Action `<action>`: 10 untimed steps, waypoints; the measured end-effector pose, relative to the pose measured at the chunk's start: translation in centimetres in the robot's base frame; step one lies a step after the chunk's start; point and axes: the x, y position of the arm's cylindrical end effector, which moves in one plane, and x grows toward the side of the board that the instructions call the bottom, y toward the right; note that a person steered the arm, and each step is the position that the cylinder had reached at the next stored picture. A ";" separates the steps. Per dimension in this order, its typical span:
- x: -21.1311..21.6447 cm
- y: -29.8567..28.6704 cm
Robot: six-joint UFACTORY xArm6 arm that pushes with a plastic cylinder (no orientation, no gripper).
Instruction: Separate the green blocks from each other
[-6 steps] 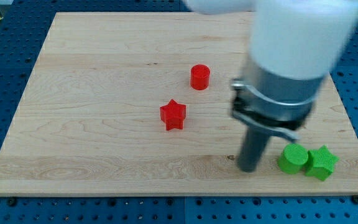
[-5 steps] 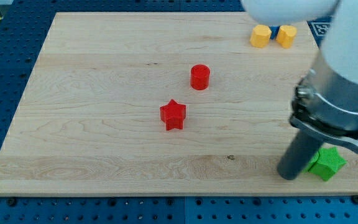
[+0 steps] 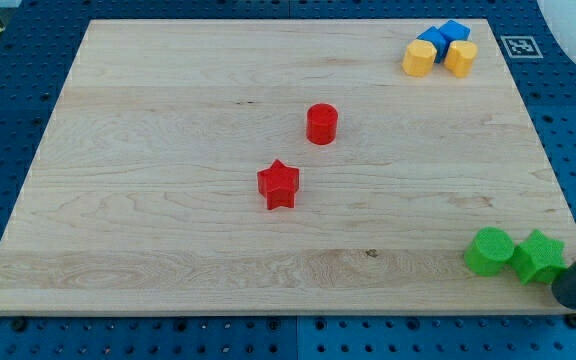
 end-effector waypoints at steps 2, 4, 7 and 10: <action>-2.5 -5.6; -3.4 -8.1; -3.8 -7.2; -8.3 -11.5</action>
